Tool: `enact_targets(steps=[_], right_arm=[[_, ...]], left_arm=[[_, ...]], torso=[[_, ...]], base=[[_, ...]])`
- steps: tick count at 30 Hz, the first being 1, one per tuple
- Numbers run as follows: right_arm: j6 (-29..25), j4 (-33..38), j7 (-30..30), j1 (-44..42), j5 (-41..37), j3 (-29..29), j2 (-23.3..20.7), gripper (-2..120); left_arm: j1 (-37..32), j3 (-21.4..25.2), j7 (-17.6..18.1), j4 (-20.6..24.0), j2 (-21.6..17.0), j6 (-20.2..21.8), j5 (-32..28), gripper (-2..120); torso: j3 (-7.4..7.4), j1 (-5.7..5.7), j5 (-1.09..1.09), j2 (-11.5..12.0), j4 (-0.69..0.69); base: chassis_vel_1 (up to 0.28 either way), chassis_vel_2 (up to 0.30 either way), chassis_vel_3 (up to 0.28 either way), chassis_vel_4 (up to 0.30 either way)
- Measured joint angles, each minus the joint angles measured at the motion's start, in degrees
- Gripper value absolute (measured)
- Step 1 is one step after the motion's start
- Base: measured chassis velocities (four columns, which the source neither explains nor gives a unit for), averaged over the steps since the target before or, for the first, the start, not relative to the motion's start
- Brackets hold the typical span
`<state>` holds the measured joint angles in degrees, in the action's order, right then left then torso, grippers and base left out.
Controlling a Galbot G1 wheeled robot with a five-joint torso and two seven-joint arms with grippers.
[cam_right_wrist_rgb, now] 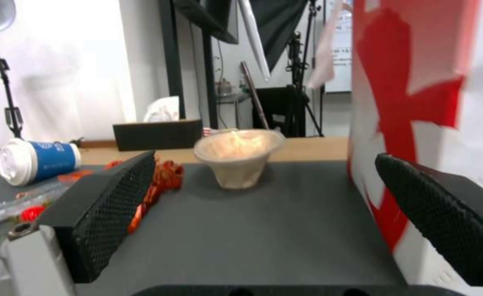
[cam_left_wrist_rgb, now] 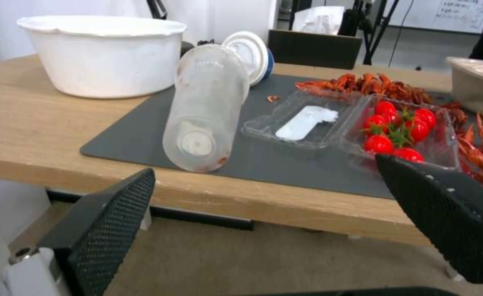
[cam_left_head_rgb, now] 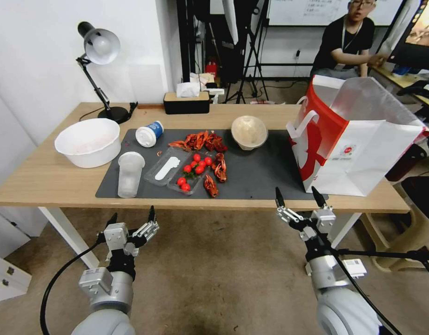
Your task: Pick up the trash from the table and place it into the takeout bag.
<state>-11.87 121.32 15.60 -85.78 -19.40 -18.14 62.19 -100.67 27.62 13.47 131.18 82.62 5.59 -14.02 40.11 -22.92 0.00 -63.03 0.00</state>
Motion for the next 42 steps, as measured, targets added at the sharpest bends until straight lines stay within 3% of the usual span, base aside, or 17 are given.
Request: enact_targets(steps=[5,7,32,35,36,42], right_arm=[[2.2,-0.7,0.0,4.9,-2.3,2.0,-1.5,100],[4.3,-1.1,0.5,8.0,-6.6,3.4,-2.0,100],[8.0,-2.1,3.5,15.8,-18.0,6.7,-1.5,100],[11.1,-4.7,7.9,24.5,-28.2,9.2,-0.6,100],[11.1,-4.7,7.9,24.5,-28.2,9.2,-0.6,100],[14.9,-9.1,15.3,34.0,-45.5,10.8,1.2,100]], left_arm=[[0.0,0.0,0.0,0.0,-0.1,0.0,0.2,100],[0.1,0.0,0.0,0.0,-0.1,0.0,0.7,100],[0.2,0.0,0.0,-0.2,-0.1,0.0,0.9,100],[0.2,0.0,0.1,-0.6,-0.1,0.0,0.9,100],[0.2,0.0,0.1,-0.6,-0.1,0.0,0.9,100],[0.3,0.3,0.0,-0.7,0.2,-0.1,0.9,100]], torso=[[0.00,0.00,0.00,0.0,0.00],[0.00,0.00,0.00,0.0,-0.01],[0.00,0.00,0.00,0.0,-0.01],[0.00,0.00,-0.01,0.0,0.01],[0.00,0.00,-0.01,0.0,0.01],[0.00,0.00,0.00,0.0,-0.01]], base=[[0.000,0.000,0.000,0.000],[0.000,0.000,0.000,0.000],[0.000,0.000,0.000,0.000],[0.000,0.000,0.000,0.000],[0.000,0.000,0.000,0.000],[0.000,0.000,0.000,0.000]])
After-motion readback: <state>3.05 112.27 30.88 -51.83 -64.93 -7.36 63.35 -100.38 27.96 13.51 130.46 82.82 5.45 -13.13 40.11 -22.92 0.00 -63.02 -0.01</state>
